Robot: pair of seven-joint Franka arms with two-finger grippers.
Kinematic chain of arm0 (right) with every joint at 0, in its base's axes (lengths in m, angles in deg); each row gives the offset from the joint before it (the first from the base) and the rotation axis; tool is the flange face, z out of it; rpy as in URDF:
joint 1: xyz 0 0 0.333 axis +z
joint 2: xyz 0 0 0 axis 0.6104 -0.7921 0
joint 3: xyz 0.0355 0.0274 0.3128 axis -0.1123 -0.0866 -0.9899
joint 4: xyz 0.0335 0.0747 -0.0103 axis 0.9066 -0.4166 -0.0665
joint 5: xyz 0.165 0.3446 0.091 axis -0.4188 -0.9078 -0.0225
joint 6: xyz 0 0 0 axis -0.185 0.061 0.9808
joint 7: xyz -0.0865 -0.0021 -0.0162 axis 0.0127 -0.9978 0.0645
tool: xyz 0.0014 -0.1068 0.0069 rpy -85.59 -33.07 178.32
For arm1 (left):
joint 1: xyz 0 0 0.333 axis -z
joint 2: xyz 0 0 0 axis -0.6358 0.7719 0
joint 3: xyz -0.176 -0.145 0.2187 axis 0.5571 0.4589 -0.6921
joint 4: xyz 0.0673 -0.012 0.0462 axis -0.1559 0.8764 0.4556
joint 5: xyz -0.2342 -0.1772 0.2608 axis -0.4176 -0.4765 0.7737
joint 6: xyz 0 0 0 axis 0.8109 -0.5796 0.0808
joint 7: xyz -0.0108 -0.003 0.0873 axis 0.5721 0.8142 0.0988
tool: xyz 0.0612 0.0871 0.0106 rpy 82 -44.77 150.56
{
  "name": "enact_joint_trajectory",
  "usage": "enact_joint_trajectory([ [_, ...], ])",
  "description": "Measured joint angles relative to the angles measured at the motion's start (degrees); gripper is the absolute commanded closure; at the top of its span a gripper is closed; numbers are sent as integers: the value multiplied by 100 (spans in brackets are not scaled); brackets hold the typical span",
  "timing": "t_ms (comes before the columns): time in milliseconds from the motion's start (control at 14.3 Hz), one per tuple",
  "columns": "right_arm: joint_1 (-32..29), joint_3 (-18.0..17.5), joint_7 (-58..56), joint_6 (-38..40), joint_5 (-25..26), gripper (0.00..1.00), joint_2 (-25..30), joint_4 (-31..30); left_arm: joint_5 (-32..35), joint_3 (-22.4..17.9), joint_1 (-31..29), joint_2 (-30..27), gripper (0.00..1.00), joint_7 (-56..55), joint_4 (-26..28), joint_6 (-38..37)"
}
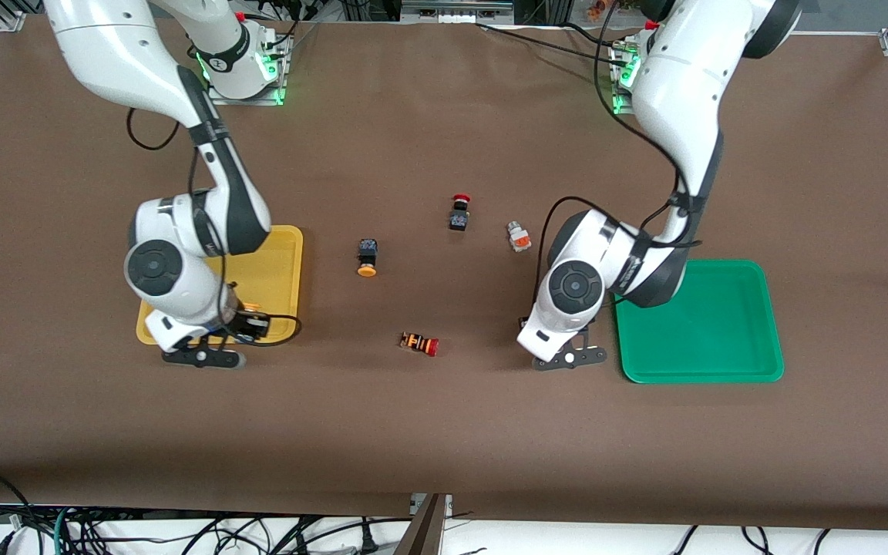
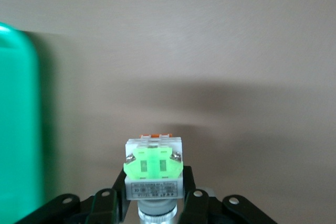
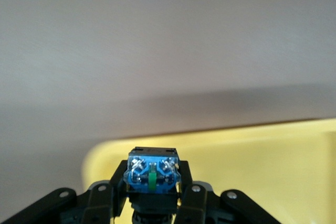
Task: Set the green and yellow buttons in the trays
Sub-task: 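Carry the blue button to the yellow tray while the left gripper carries green-top button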
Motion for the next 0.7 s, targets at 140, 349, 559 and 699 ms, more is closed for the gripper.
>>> enact_joint_trajectory([
  [140,-349,10,-501,-270,-11,94,234,-560,3,-232,-139,-338,100,1070,1,-775],
  [349,-602,10,-789,-927,-14,91,532,-1520,4,-324,-779,-495,100,2632,167,-1163],
  [559,-592,-24,-795,-1533,-14,0,707,-2247,3,-315,-1343,-476,100,3522,876,-430],
  [699,-588,-37,-794,-1636,-14,0,767,-2420,3,-287,-1552,-495,1,3797,1608,621],
])
